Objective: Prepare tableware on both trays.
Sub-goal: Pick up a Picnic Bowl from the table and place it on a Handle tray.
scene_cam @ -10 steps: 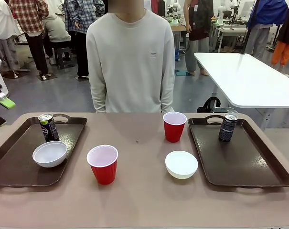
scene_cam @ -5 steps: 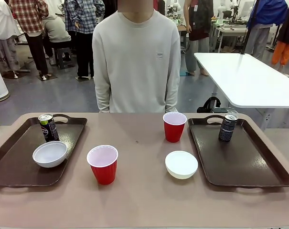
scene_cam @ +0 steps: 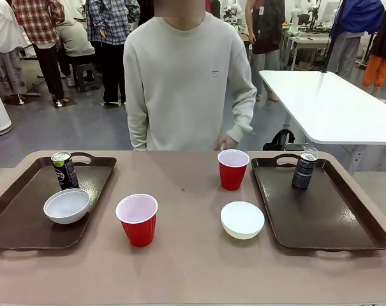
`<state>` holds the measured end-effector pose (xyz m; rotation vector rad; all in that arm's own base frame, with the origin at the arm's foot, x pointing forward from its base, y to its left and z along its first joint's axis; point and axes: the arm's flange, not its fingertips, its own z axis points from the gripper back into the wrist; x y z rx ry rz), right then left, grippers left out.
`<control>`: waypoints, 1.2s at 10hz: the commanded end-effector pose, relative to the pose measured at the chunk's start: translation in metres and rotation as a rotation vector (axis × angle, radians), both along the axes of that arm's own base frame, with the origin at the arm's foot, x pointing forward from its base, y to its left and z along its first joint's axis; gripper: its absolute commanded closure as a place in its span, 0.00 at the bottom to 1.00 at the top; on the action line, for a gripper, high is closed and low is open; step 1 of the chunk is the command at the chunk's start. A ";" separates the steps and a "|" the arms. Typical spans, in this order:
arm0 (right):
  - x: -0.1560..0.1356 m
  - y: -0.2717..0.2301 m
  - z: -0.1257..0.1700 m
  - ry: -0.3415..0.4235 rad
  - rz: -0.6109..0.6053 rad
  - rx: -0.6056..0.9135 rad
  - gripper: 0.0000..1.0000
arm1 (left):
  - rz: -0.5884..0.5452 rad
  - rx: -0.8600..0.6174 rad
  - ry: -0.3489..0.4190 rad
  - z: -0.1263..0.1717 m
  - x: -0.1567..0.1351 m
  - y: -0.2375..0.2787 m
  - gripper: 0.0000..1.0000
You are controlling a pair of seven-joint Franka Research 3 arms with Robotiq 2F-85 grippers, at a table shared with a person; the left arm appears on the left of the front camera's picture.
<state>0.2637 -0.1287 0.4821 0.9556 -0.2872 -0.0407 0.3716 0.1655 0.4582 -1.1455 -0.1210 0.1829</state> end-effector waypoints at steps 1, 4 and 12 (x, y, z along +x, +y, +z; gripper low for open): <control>-0.028 0.040 0.014 0.004 0.052 -0.229 0.00 | -0.006 -0.010 -0.002 0.001 -0.001 0.002 0.00; -0.004 0.126 0.021 0.141 -0.003 -0.562 0.00 | -0.006 -0.010 -0.002 0.001 -0.001 0.002 0.00; 0.075 0.238 -0.048 0.308 -0.017 -0.705 0.00 | -0.006 -0.010 -0.002 0.001 -0.001 0.002 0.00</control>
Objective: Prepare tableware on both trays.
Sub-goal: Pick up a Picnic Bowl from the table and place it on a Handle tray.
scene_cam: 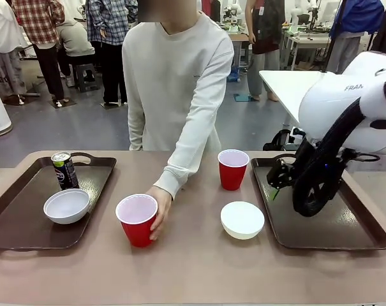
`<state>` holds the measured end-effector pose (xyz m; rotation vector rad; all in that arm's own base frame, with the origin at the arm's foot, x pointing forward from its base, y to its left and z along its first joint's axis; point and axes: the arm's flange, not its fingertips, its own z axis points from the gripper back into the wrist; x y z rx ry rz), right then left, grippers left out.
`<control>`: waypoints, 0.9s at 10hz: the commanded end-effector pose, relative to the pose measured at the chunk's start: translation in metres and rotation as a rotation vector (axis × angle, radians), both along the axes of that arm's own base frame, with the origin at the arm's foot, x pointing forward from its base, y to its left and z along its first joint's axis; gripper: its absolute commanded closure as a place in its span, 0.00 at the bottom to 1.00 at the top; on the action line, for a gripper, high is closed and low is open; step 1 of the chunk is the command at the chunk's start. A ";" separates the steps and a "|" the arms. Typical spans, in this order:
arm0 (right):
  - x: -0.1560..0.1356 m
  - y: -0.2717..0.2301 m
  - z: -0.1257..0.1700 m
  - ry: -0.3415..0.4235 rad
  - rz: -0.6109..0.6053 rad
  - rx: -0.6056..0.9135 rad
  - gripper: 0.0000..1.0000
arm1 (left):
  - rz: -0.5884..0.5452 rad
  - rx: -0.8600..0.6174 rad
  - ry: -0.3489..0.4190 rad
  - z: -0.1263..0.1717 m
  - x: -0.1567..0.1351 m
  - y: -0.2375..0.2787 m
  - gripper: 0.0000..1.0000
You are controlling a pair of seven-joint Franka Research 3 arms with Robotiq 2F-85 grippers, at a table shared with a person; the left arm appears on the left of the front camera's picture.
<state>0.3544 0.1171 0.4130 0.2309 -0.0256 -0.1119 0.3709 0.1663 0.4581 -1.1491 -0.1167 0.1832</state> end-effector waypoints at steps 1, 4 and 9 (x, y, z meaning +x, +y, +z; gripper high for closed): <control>-0.016 -0.008 0.021 0.011 0.019 0.007 0.00 | -0.004 -0.007 -0.005 0.002 -0.001 0.001 0.00; -0.007 -0.005 0.013 0.002 0.014 0.016 0.00 | -0.004 -0.007 -0.005 0.002 -0.001 0.001 0.00; 0.022 0.061 -0.022 0.010 -0.006 -0.208 0.00 | -0.004 -0.007 -0.005 0.002 -0.001 0.001 0.00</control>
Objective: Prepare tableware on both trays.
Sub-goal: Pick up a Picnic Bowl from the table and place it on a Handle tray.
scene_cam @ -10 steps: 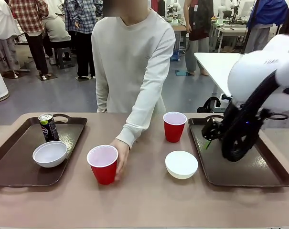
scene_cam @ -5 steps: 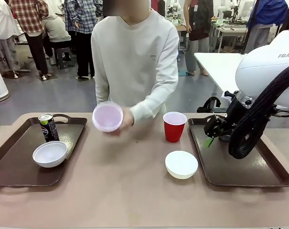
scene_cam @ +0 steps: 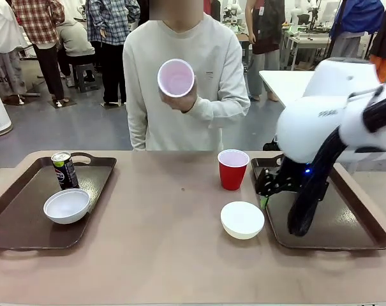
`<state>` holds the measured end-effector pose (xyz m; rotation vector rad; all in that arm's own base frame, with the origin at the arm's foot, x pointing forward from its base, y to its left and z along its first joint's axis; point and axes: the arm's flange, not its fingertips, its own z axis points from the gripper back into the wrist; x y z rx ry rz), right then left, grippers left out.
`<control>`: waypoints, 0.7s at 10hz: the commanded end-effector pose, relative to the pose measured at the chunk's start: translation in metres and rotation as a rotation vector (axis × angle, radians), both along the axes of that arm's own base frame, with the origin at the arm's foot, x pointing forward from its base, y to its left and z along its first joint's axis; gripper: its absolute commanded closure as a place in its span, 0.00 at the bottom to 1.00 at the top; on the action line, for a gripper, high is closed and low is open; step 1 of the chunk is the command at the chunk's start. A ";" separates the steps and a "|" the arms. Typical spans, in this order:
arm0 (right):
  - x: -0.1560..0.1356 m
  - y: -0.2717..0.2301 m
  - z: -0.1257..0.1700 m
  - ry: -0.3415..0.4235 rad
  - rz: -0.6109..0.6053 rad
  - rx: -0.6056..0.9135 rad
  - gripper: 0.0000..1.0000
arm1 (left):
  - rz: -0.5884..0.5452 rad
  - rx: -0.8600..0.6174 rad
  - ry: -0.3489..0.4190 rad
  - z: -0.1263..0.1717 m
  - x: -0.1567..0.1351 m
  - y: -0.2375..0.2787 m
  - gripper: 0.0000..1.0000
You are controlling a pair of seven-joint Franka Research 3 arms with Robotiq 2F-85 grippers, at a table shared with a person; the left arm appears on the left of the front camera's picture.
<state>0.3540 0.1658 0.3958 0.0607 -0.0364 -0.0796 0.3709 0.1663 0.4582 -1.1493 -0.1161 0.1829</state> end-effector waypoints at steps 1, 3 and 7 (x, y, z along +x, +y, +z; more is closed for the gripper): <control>0.030 0.018 -0.016 0.025 -0.034 -0.037 0.00 | -0.004 -0.006 -0.005 0.001 -0.001 0.001 0.00; 0.044 0.028 -0.036 0.042 -0.020 -0.030 0.00 | -0.004 -0.006 -0.005 0.001 -0.001 0.001 0.00; 0.036 0.034 -0.034 -0.016 0.044 -0.030 0.00 | -0.004 -0.006 -0.005 0.001 -0.001 0.001 0.00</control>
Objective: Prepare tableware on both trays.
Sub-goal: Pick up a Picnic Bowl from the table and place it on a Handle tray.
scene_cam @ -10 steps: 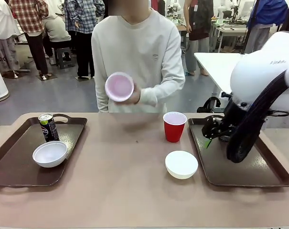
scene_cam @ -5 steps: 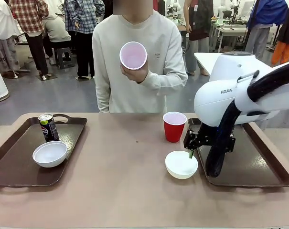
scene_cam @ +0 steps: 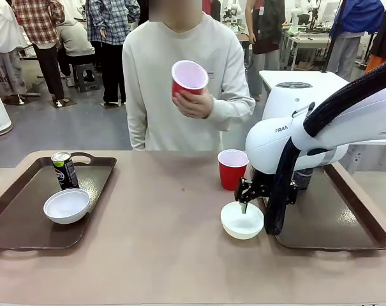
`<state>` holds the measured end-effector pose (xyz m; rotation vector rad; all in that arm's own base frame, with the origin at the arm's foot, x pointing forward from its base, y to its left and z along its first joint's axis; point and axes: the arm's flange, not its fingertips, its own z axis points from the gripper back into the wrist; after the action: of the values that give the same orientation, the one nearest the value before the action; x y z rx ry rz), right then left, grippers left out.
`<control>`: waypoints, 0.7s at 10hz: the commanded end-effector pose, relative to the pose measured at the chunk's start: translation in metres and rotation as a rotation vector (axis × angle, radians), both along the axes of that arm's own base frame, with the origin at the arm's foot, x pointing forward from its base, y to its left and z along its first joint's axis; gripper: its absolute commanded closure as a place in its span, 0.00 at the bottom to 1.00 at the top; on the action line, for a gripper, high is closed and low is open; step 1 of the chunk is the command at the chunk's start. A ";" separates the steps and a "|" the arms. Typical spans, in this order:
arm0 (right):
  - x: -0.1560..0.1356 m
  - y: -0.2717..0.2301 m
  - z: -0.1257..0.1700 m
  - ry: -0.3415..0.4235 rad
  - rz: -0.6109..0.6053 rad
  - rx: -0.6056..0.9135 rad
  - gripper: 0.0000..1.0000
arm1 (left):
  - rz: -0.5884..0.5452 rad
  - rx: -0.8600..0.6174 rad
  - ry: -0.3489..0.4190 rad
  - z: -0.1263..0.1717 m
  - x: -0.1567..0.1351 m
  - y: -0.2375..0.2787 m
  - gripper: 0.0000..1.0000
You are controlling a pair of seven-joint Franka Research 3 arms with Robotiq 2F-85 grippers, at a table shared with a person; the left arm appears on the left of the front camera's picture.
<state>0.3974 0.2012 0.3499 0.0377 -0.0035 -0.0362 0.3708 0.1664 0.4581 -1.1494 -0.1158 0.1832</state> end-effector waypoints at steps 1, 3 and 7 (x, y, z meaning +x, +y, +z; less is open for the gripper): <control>-0.018 -0.004 0.024 -0.084 0.003 0.007 0.00 | -0.004 -0.006 -0.005 0.001 -0.001 0.001 0.00; -0.029 -0.007 0.026 -0.038 0.017 -0.008 0.00 | -0.004 -0.006 -0.005 0.001 -0.001 0.001 0.00; -0.188 -0.066 0.084 -0.158 0.054 -0.128 0.00 | -0.004 -0.006 -0.005 0.001 -0.001 0.001 0.00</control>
<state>0.2766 0.1719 0.4641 -0.0604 -0.1149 0.0308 0.3710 0.1665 0.4579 -1.1495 -0.1149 0.1834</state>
